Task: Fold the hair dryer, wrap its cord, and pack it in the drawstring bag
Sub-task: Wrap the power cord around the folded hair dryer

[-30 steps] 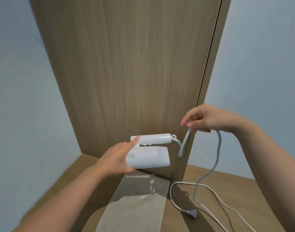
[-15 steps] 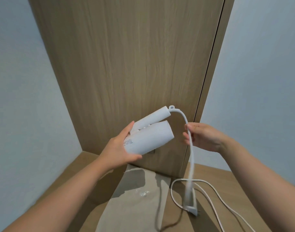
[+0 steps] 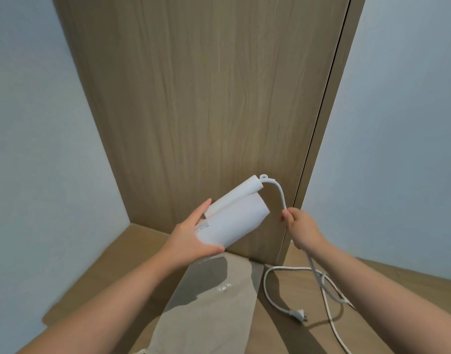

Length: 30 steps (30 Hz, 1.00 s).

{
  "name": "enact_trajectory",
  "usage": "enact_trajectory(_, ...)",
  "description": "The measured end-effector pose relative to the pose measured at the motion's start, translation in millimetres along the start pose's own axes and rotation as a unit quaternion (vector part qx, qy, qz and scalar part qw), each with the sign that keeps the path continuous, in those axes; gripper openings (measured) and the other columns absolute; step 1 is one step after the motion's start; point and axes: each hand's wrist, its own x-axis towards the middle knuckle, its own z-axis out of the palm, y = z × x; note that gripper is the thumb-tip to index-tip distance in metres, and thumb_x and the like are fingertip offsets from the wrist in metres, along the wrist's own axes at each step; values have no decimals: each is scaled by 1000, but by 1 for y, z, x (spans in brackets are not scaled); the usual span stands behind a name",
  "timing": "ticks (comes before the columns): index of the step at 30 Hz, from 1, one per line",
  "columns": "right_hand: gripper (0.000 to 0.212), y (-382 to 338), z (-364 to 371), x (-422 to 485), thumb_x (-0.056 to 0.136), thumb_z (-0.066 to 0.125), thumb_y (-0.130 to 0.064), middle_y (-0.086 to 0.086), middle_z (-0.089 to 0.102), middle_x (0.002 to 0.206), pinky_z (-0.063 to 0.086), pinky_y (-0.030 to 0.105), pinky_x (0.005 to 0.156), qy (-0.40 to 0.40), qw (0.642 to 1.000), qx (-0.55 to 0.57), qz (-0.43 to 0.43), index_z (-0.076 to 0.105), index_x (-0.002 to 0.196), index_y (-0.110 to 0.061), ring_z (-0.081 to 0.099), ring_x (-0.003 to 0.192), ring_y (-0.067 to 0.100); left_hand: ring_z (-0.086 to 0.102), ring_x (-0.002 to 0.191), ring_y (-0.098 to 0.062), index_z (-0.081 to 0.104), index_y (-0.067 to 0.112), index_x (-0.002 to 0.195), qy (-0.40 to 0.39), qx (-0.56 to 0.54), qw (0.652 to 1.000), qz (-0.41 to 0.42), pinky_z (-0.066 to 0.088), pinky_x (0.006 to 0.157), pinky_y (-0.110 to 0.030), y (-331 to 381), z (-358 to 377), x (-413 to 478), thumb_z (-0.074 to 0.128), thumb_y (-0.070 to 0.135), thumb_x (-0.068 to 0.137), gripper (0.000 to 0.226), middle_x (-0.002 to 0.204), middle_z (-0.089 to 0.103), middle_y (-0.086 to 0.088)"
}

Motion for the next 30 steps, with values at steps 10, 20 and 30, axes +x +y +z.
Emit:
enact_trajectory(10, 33, -31, 26, -71, 88, 35, 6, 16, 58, 96, 38, 34, 59, -302, 855, -404, -119, 41, 119, -1, 55, 78, 30, 52, 115, -17, 23, 38, 146, 44, 98, 994, -12, 43, 84, -26, 4, 30, -4, 80, 41, 63, 101, 128, 52, 8)
enact_trajectory(20, 32, -92, -36, -47, 91, 40, -1, -4, 53, 82, 41, 18, 58, -514, 812, -220, -166, 54, 113, -21, 46, 62, 5, 45, 111, -22, 11, 30, 151, -37, 375, 917, 133, 46, 87, -34, -12, 27, 0, 65, 47, 73, 97, 117, 50, -2)
enact_trajectory(30, 18, -88, -40, -7, 90, 57, -19, -3, 68, 80, 46, 26, 63, -164, 922, -257, -238, 75, 89, -16, 58, 66, 11, 51, 78, -25, 7, 29, 149, -47, 366, 889, 272, 50, 59, -38, -8, 19, -2, 68, 38, 63, 106, 89, 54, -4)
